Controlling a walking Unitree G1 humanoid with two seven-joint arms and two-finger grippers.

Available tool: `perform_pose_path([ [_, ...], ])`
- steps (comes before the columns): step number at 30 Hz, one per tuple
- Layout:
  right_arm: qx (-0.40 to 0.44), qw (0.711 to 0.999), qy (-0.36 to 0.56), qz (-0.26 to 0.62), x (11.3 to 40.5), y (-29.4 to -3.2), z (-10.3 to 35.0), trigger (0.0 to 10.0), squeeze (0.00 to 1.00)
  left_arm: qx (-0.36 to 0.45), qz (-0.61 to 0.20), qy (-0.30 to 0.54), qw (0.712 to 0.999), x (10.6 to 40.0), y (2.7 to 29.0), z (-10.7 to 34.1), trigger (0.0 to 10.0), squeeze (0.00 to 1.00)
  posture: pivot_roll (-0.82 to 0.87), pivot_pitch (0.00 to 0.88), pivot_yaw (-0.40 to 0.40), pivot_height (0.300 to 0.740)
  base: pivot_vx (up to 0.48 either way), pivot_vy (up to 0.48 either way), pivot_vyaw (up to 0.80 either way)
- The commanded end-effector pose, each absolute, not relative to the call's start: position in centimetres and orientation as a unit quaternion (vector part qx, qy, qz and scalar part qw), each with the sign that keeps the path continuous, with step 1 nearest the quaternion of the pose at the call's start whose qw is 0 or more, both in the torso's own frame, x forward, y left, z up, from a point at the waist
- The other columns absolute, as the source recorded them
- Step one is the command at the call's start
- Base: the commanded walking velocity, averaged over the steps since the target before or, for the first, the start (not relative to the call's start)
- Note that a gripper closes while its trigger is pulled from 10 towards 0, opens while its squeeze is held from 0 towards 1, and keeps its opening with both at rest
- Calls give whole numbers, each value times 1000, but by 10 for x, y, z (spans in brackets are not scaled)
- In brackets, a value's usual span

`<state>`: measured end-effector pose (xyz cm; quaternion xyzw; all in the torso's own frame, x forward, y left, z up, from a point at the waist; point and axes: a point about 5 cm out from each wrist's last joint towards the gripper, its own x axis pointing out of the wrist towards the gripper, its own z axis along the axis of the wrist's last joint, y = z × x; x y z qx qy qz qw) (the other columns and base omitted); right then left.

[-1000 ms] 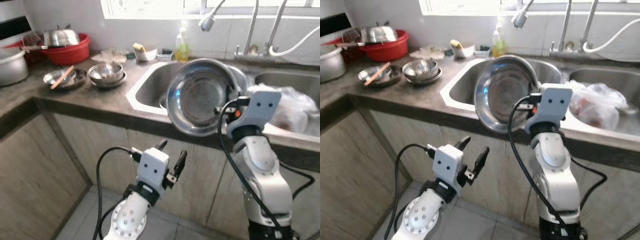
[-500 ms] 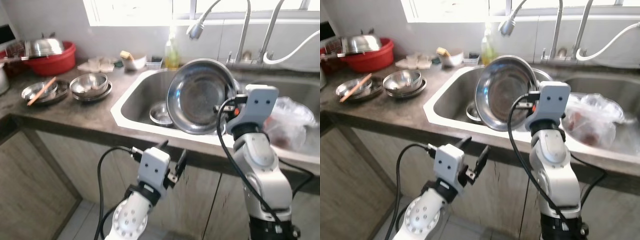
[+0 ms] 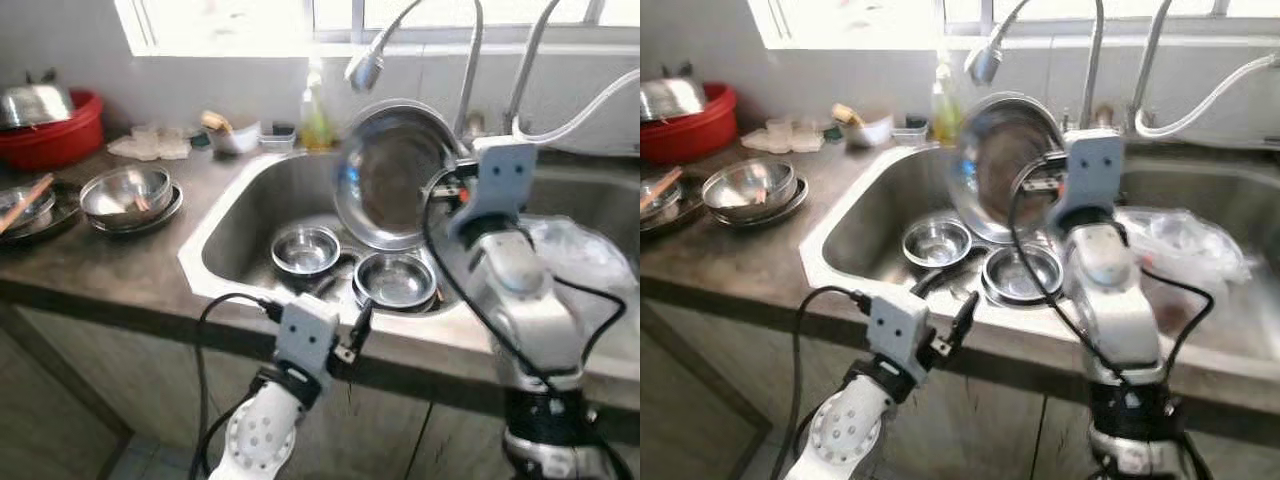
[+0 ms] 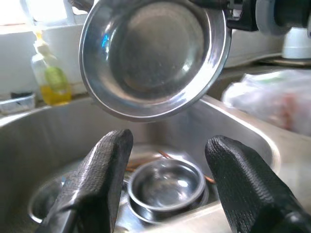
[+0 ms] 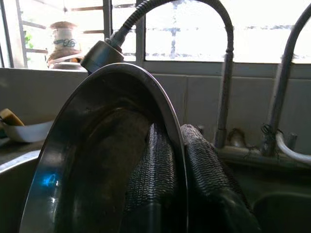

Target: Kitchen organization

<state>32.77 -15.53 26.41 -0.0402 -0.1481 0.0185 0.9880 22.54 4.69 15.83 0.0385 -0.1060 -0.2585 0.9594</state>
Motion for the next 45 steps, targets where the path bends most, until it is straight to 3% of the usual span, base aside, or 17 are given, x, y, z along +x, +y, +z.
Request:
perform_pose_path([
  [1,-48,986,-150,54,333,-140,272,10000,0,45,-246,-106,963,227,53,158,10000,0,82,43,-3,740,412,0,0],
  [8,-81,993,-70,55,354,-145,259,10000,0,46,-241,-100,964,227,53,156,10000,0,88,43,-10,740,73,0,0],
  [24,-70,989,97,89,378,-148,210,10000,0,40,-240,-101,965,224,50,158,10000,0,91,73,-23,740,0,0,0],
  [45,-85,958,223,159,374,-127,159,10000,0,44,-237,-93,966,220,53,157,10000,0,102,96,-22,740,0,0,0],
])
